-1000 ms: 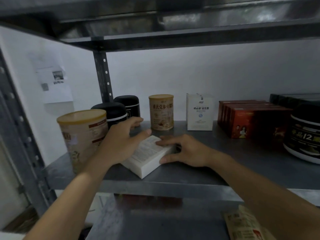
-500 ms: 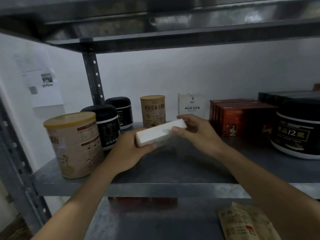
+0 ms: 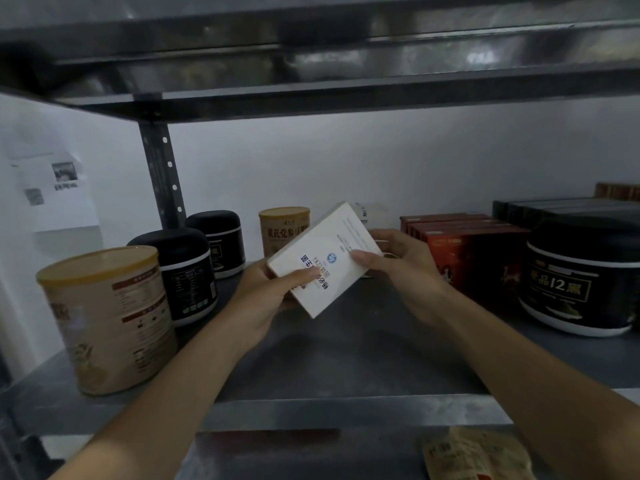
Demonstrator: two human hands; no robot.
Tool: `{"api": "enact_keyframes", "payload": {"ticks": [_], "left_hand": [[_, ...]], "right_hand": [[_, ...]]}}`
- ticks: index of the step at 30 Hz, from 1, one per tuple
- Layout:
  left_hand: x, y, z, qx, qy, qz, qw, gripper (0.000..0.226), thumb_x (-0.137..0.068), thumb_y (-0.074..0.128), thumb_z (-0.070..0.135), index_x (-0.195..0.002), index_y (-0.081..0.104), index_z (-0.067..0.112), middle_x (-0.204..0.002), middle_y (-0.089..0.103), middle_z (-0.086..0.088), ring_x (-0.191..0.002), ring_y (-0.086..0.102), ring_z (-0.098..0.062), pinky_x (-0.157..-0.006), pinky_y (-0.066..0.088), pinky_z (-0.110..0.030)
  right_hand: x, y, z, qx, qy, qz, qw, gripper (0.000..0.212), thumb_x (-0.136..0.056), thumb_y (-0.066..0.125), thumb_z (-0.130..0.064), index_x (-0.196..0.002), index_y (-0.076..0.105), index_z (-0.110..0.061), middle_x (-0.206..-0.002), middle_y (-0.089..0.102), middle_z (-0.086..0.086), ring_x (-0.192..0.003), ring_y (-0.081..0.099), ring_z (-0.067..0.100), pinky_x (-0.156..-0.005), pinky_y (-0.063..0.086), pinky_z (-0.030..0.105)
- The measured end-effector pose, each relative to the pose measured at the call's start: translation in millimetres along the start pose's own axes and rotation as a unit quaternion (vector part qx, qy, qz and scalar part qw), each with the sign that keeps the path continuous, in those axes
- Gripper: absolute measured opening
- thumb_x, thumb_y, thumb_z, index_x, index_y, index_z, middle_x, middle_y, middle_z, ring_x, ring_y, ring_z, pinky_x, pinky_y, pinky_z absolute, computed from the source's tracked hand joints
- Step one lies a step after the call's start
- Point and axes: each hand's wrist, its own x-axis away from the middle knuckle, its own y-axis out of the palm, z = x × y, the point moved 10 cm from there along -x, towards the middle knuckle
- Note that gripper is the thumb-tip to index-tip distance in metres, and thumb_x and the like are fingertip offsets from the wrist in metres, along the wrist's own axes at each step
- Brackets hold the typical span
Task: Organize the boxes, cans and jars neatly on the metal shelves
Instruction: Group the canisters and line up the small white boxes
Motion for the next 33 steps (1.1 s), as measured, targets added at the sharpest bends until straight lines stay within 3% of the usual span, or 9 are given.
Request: {"api": "enact_keyframes", "payload": {"ticks": [4,7,11,15,18,21,24,28,33], "left_hand": [[-11,-2,3,0.000,0.024,0.022,0.999,0.031,-0.077,0.074,0.002,-0.104,0.066,0.014,-0.094,0.076,0.000,-0.085,0.072,-0.014,-0.070,0.060,-0.027],[-20,2,-2,-0.025,0.002,0.003,1.000,0.038,-0.075,0.078,0.006,-0.110,0.066,0.015,-0.101,0.075,-0.003,-0.091,0.072,-0.017,-0.078,0.058,-0.034],[-31,1,13,-0.008,0.044,0.025,0.999,0.038,-0.072,0.079,0.004,-0.105,0.064,0.016,-0.102,0.074,-0.005,-0.089,0.072,-0.015,-0.069,0.058,-0.028],[-42,1,46,-0.073,0.118,0.048,0.989,0.045,-0.066,0.086,0.007,-0.101,0.062,0.021,-0.099,0.073,-0.002,-0.082,0.072,-0.015,-0.063,0.060,-0.039],[-50,15,60,-0.133,0.164,0.030,0.977,0.045,-0.062,0.088,0.007,-0.099,0.065,0.017,-0.100,0.070,-0.003,-0.086,0.069,-0.013,-0.066,0.059,-0.033],[-57,31,56,-0.133,0.184,0.008,0.974,0.043,-0.064,0.087,0.005,-0.101,0.066,0.012,-0.100,0.069,-0.004,-0.085,0.068,-0.011,-0.061,0.054,-0.022],[-66,36,41,-0.121,0.177,0.010,0.977,0.050,-0.065,0.087,0.011,-0.109,0.063,0.017,-0.102,0.066,0.004,-0.088,0.067,-0.008,-0.061,0.054,-0.021],[-72,35,8,-0.138,0.140,0.008,0.980,0.084,-0.049,0.088,0.037,-0.124,0.051,0.027,-0.113,0.064,0.010,-0.100,0.065,-0.006,-0.073,0.058,-0.026],[-69,50,-13,-0.268,0.155,-0.024,0.951,0.062,-0.069,0.082,0.036,-0.121,0.048,0.033,-0.107,0.058,0.024,-0.099,0.057,0.005,-0.078,0.051,-0.018]], "right_hand": [[-3,-4,-2,0.075,-0.007,-0.003,0.997,0.042,-0.076,0.082,-0.017,-0.112,0.061,-0.024,-0.106,0.070,0.000,-0.097,0.068,0.012,-0.076,0.059,0.022],[-7,-14,-7,0.051,-0.023,0.035,0.998,0.052,-0.071,0.085,-0.016,-0.117,0.061,-0.022,-0.107,0.069,0.003,-0.098,0.067,0.016,-0.077,0.059,0.028],[-7,-12,-18,0.197,-0.056,0.000,0.979,0.071,-0.073,0.085,-0.020,-0.134,0.050,-0.026,-0.100,0.065,-0.005,-0.091,0.064,0.008,-0.072,0.056,0.022],[-6,-2,-17,0.263,-0.082,-0.046,0.960,0.102,-0.067,0.088,-0.019,-0.147,0.027,-0.035,-0.110,0.052,-0.020,-0.097,0.054,-0.002,-0.074,0.048,0.013],[-10,7,-9,0.261,-0.083,-0.082,0.958,0.077,-0.076,0.082,-0.022,-0.141,0.042,-0.029,-0.123,0.054,-0.015,-0.111,0.054,0.004,-0.091,0.054,0.027],[-16,0,-3,0.238,-0.078,-0.064,0.966,0.048,-0.081,0.077,-0.015,-0.122,0.056,-0.025,-0.113,0.065,-0.009,-0.106,0.062,0.006,-0.089,0.057,0.035],[-21,-9,8,0.247,-0.054,-0.058,0.966,0.043,-0.081,0.076,-0.012,-0.115,0.057,-0.029,-0.109,0.067,-0.010,-0.104,0.064,0.008,-0.087,0.058,0.033],[-25,-25,24,0.271,-0.027,-0.016,0.962,0.039,-0.079,0.078,-0.013,-0.110,0.056,-0.023,-0.109,0.067,-0.008,-0.103,0.065,0.008,-0.084,0.058,0.027],[-28,-34,39,0.311,-0.008,0.018,0.950,0.044,-0.082,0.077,-0.015,-0.120,0.056,-0.013,-0.117,0.066,0.001,-0.107,0.063,0.013,-0.080,0.051,0.014]]}}
